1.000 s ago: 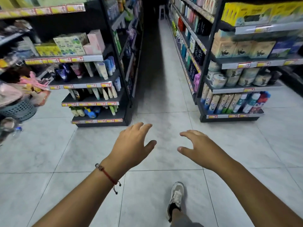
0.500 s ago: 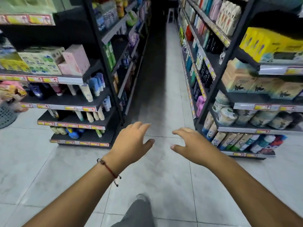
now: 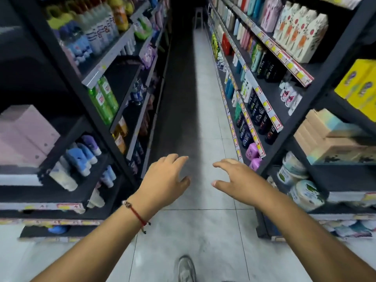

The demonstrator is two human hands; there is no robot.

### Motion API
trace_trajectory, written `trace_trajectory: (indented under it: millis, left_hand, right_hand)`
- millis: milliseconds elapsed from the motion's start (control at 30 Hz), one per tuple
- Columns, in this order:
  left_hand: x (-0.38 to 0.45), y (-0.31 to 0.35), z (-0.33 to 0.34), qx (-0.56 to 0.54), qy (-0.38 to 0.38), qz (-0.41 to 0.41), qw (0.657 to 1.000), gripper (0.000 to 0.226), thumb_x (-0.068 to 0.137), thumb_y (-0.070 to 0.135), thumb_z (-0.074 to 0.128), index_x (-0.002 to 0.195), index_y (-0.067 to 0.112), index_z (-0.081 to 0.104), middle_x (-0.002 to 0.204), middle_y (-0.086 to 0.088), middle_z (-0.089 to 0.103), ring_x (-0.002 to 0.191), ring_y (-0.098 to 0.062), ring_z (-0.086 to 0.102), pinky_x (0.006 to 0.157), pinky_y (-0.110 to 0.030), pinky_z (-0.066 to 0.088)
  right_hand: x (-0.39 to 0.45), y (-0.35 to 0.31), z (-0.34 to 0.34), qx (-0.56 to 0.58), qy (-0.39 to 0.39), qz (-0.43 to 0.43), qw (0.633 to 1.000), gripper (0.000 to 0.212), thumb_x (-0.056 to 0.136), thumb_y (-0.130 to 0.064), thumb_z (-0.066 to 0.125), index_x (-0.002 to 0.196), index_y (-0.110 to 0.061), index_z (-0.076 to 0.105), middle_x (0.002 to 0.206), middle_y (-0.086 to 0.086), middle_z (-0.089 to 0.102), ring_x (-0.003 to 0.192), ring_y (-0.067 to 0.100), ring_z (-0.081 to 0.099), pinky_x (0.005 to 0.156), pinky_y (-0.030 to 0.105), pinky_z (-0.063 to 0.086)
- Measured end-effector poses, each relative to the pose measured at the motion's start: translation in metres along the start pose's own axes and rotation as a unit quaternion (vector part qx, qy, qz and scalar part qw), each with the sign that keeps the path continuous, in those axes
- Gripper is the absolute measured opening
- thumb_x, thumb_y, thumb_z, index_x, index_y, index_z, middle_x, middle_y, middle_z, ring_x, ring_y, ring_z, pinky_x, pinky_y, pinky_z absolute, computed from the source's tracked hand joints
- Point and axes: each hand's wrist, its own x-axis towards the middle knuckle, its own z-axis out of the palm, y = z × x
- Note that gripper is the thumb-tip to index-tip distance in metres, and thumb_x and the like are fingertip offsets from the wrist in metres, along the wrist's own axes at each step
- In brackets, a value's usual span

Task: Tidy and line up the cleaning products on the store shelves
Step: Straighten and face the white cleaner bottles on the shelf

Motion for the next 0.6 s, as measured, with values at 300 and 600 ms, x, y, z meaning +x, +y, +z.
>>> trace_trajectory:
  millis: [300, 600]
  left_hand:
    - [0.217, -0.034, -0.025, 0.004, -0.003, 0.015, 1.000, 0.066, 0.096, 0.052, 0.055, 0.153, 0.025, 0.036, 0.150, 0.002, 0.043, 0.134, -0.023, 0.045, 0.108, -0.038, 0.041]
    - [0.469, -0.056, -0.027, -0.028, -0.007, -0.010, 1.000, 0.064, 0.096, 0.052, 0.055, 0.152, 0.027, 0.037, 0.151, 0.005, 0.042, 0.136, -0.020, 0.044, 0.109, -0.035, 0.039]
  right_hand:
    - [0.187, 0.051, -0.086, 0.031, 0.032, 0.010, 0.999, 0.058, 0.095, -0.046, 0.060, 0.147, -0.028, 0.044, 0.155, -0.006, 0.039, 0.143, 0.015, 0.035, 0.117, 0.033, 0.030]
    - [0.424, 0.132, -0.170, 0.023, 0.005, -0.018, 1.000, 0.059, 0.092, -0.047, 0.062, 0.145, -0.027, 0.047, 0.152, -0.005, 0.043, 0.142, 0.016, 0.038, 0.117, 0.037, 0.032]
